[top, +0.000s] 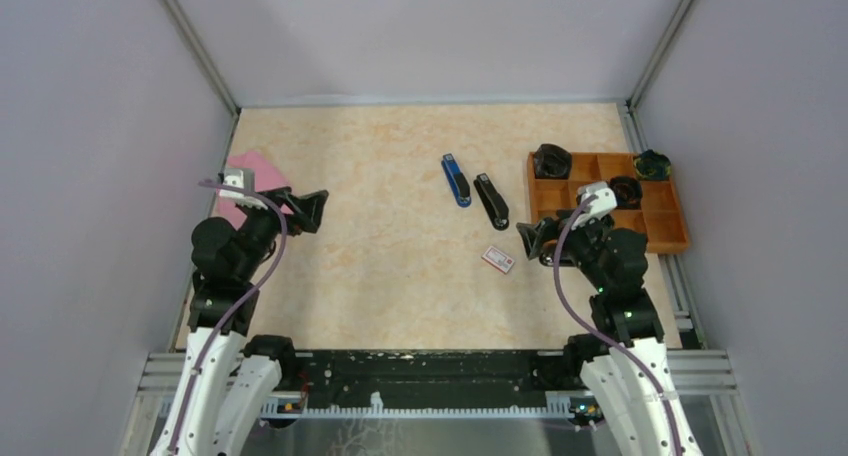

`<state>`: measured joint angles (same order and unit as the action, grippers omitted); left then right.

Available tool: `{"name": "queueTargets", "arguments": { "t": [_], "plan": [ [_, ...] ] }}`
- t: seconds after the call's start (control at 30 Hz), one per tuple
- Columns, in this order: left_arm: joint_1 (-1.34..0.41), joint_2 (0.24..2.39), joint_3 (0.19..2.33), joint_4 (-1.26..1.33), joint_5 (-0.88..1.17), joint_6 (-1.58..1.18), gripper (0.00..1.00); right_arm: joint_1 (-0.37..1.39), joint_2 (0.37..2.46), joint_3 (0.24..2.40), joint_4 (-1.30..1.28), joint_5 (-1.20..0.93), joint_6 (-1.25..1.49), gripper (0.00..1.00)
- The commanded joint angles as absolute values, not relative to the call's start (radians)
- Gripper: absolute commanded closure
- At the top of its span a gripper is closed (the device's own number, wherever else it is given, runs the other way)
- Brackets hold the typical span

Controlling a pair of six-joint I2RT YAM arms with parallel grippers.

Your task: Load the staples into the stapler

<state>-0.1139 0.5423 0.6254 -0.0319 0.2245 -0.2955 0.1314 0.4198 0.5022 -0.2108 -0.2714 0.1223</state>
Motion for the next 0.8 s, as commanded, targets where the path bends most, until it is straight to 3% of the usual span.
{"name": "queueTargets", "arguments": {
  "t": [0.0, 0.43, 0.77],
  "plan": [
    [-0.119, 0.581, 0.666, -0.096, 0.301, -0.371, 0.01, 0.123, 0.506, 0.594, -0.226, -0.425, 0.072, 0.01],
    [-0.128, 0.719, 0.631, -0.156, 0.488, -0.482, 0.0, 0.137, 0.739, 0.647, -0.327, -0.491, 0.016, 0.02],
    [-0.196, 0.76, 0.521, -0.043, 0.549, -0.619, 0.01, 0.236, 0.894, 0.67, -0.405, -0.41, -0.184, 0.13]
  ]
}}
